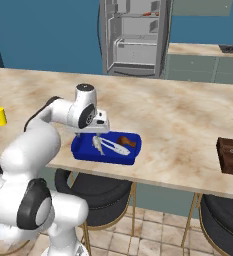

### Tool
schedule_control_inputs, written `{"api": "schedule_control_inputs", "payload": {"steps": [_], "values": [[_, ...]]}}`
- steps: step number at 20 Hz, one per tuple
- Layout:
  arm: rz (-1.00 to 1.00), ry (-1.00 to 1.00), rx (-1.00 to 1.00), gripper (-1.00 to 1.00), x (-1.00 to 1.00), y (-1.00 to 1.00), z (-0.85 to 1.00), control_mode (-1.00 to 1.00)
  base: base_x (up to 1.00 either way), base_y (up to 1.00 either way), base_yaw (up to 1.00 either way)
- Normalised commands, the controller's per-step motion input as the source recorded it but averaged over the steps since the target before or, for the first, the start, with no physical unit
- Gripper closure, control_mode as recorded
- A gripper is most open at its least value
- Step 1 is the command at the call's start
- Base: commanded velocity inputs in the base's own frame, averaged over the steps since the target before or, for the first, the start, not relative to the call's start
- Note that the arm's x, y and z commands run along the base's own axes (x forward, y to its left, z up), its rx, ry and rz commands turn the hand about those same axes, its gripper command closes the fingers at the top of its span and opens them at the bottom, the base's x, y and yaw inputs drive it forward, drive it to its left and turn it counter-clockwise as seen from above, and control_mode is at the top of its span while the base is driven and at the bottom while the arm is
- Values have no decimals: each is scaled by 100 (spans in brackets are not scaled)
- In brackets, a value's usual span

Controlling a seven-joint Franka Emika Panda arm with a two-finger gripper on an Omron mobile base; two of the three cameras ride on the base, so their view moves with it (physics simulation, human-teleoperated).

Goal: Gather the carrot and onion from the fridge and place them on a tray on the dining counter. Then gather the chicken drumstick and fish from the fridge and place them on the other tray.

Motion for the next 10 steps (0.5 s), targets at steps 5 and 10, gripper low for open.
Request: {"api": "schedule_control_inputs", "payload": {"steps": [5,10], "values": [[-5,-2,0,-100,-76,-16,48,-100,0,0,0],[-3,-2,0,-100,-95,-7,14,-100,0,0,0]]}}
